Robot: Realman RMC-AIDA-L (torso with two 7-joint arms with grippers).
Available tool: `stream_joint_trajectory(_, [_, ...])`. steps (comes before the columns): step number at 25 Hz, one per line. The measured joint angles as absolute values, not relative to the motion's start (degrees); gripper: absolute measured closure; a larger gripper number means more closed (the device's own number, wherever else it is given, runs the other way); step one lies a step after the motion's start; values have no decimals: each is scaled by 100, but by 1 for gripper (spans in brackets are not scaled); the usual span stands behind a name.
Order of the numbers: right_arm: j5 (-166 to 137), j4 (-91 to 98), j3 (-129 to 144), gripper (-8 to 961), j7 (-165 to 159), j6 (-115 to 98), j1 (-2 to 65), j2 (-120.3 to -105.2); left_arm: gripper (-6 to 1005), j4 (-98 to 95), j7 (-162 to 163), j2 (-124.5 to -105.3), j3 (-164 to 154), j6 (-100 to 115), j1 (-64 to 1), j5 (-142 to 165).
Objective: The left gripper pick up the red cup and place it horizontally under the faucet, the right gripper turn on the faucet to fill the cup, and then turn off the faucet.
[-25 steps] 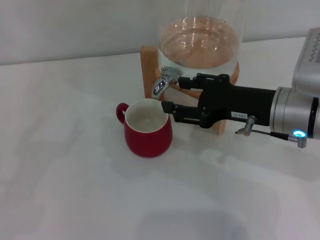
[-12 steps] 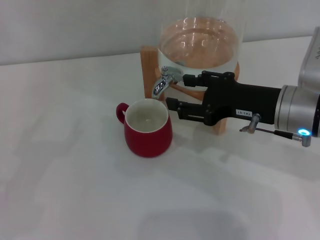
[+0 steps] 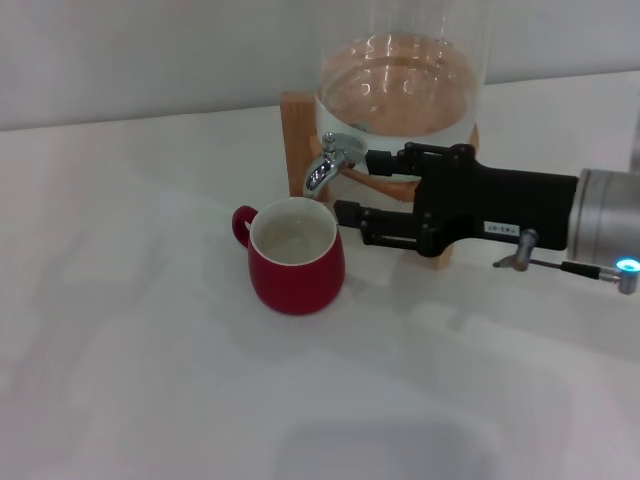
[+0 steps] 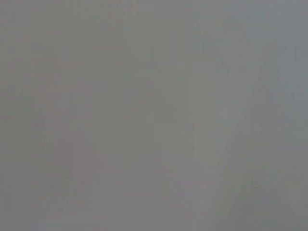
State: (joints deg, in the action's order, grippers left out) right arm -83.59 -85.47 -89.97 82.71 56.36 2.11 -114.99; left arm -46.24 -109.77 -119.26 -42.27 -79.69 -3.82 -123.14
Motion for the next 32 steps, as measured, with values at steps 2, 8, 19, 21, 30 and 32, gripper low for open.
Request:
stream_joint_trajectory(2, [-8356, -8626, -9125, 232, 8260, 5773, 149, -11499, 123, -4623, -10977, -11925, -4227, -7966, -386, -12314])
stream_joint_trajectory(8, [-8300, -8703, -9527, 233, 8261, 5980, -5, -11506, 123, -4622, -10784, -11912, -4228, -7910, -419, -12312])
stream_joint_trajectory(19, [-8032, -8331, -11514, 230, 8260, 6472, -220, -11514, 124, -4727, -10187, -11865, -4219, -7898, -335, -11888])
stream_joint_trajectory(21, [-8006, -8133, -11819, 229, 8270, 6502, -139, -11513, 124, -4762, -10070, -11875, -4218, -7920, -308, -11754])
stream_joint_trajectory(30, [-7991, -7291, -12990, 225, 8493, 6680, 205, -11509, 124, -4742, -9354, -11875, -4077, -7974, -164, -11482])
stream_joint_trajectory(32, [-7954, -7181, -13069, 225, 8563, 6676, 244, -11509, 124, -4689, -9085, -11888, -4010, -7972, -150, -11468])
